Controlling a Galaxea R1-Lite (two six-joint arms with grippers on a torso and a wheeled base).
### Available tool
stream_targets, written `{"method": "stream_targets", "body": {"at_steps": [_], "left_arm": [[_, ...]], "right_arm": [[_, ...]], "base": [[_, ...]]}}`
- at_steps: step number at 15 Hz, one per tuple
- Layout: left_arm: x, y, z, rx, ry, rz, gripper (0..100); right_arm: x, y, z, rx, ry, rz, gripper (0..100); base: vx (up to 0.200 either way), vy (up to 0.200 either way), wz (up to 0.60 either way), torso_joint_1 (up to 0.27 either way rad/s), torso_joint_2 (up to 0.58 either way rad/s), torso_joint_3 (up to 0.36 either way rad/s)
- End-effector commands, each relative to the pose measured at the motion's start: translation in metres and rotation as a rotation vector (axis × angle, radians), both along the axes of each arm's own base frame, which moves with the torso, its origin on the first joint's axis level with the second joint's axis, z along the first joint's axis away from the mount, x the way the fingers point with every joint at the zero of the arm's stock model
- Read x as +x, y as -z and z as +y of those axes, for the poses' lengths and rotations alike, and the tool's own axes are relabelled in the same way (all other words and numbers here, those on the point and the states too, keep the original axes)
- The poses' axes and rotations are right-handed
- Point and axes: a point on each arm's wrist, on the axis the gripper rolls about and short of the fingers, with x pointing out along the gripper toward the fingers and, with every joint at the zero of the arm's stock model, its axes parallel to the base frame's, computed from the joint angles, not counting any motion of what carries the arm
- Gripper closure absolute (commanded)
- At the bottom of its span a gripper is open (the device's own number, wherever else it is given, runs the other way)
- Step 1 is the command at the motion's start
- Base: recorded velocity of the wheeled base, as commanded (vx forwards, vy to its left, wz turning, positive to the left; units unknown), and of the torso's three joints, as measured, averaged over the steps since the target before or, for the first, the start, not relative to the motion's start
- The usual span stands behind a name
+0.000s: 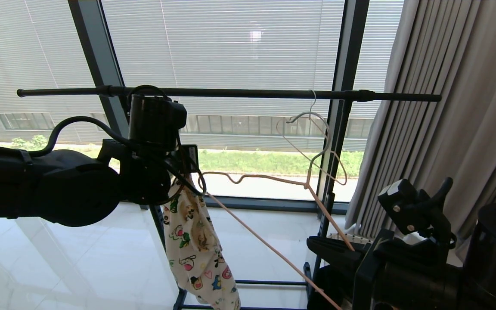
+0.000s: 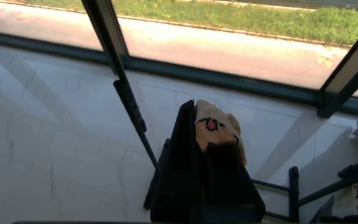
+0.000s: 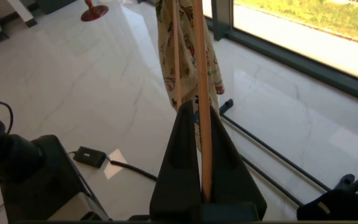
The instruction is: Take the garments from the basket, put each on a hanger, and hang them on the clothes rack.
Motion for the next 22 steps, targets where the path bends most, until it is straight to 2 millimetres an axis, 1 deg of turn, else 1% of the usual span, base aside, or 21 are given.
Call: {"method": "stream_targets", "body": {"at_steps": [1,5,8,11,13,15,17,20,22], "left_arm": [[-0.001,0.000,-0.003,-0.001,0.009,-0.001,100],[-0.001,-0.008,-0.007,-0.014,0.019,-0.026,100],[-0.006,-0.012,-0.012,-0.020,0.039,-0.036,100],[-0.013,-0.014,-0.020,-0.023,0.072,-0.040,100],[-0.015,-0.016,-0.021,-0.026,0.078,-0.045,100],[-0.021,-0.019,-0.025,-0.032,0.096,-0.054,100],[-0.023,-0.022,-0.025,-0.037,0.101,-0.062,100],[-0.037,-0.031,-0.033,-0.058,0.145,-0.085,100],[-0.055,-0.039,-0.048,-0.118,0.211,-0.106,100]], "right_arm": [[0.002,-0.003,0.005,0.011,-0.011,-0.005,100],[0.006,0.003,0.011,-0.010,-0.016,0.009,100],[0.008,0.007,0.013,-0.025,-0.006,0.019,100],[0.014,0.004,0.021,-0.013,0.000,0.011,100],[0.021,0.000,0.025,0.001,0.017,0.002,100],[0.026,-0.003,0.032,0.011,0.023,-0.006,100],[0.034,-0.001,0.042,0.003,0.064,-0.007,100],[0.043,0.001,0.056,0.005,0.078,-0.008,100],[0.051,0.004,0.072,0.012,0.076,-0.013,100]], "base": [[0.000,0.000,0.00,0.000,0.00,0.000],[0.000,0.000,0.00,0.000,0.00,0.000],[0.000,0.000,0.00,0.000,0.00,0.000],[0.000,0.000,0.00,0.000,0.00,0.000],[0.000,0.000,0.00,0.000,0.00,0.000],[0.000,0.000,0.00,0.000,0.00,0.000],[0.000,0.000,0.00,0.000,0.00,0.000],[0.000,0.000,0.00,0.000,0.00,0.000],[0.000,0.000,0.00,0.000,0.00,0.000]]}}
